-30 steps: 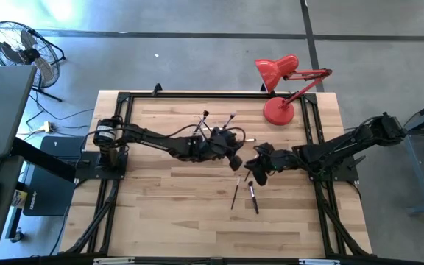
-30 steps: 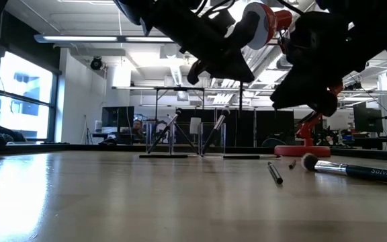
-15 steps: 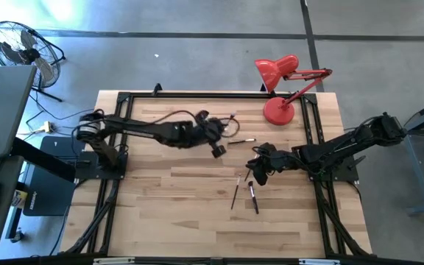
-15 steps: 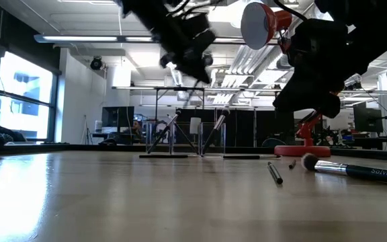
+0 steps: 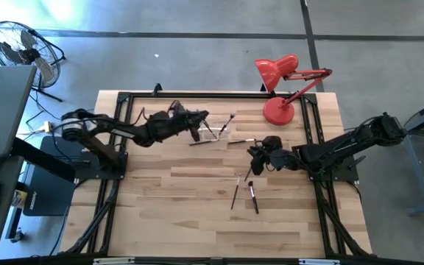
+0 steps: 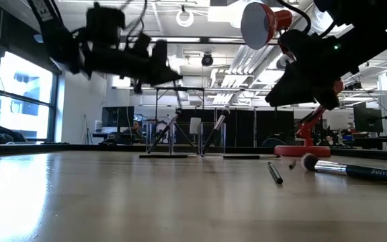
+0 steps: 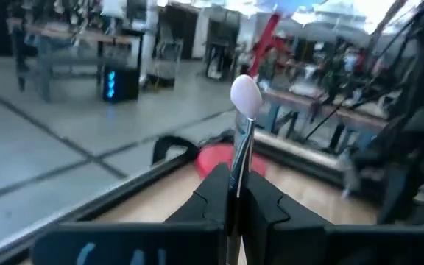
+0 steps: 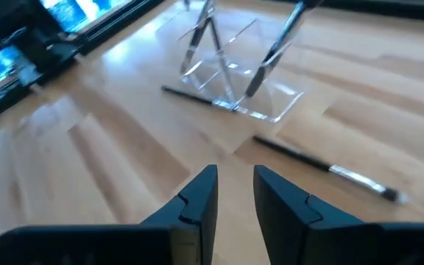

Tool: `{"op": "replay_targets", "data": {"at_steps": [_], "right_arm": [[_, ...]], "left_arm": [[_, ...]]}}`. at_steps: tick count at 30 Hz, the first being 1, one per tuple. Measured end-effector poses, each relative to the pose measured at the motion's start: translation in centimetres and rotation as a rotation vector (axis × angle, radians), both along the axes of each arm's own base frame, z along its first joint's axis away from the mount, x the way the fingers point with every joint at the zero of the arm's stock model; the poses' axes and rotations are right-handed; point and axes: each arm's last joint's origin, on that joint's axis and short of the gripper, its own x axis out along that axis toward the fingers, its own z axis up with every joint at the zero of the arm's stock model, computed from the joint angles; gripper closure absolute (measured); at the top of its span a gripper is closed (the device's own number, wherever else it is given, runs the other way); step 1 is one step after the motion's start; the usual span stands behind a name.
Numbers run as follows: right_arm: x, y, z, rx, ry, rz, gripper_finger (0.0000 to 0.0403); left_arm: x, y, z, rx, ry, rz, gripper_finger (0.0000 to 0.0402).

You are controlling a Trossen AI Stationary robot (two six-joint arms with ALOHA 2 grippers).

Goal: Put items in baskets/containers
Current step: Put the white eyeshadow brush into the transparent organizer

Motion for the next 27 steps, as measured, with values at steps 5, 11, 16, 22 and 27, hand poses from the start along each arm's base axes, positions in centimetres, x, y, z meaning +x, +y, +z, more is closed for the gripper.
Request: {"op": "replay_targets", "data": {"at_steps": [5, 11, 16, 22, 27], "right_arm": [[0.1, -0.8, 0.1, -0.014, -0.009, -0.058, 0.0320], [0.1, -1.8, 0.1, 0.016, -0.032, -0.113, 0.0320], [0.1, -2.0, 0.1, 0.042, -0.049, -0.139, 0.0320], [0.1, -2.0, 0.1, 0.043, -0.049, -0.140, 0.0320], [0.1, -2.0, 0.1, 0.043, -0.050, -0.141, 0.0320]], "left_arm": [[0.5, 1.1, -1.2, -0.028, 0.033, -0.067, 0.0394], [1.4, 1.9, -2.1, 0.004, 0.090, -0.078, 0.0394], [1.5, 1.9, -2.4, -0.001, 0.124, -0.081, 0.0391], [1.4, 1.9, -3.1, -0.027, 0.196, -0.070, 0.0379], [1.4, 1.9, -3.2, -0.034, 0.197, -0.070, 0.0380]]}}
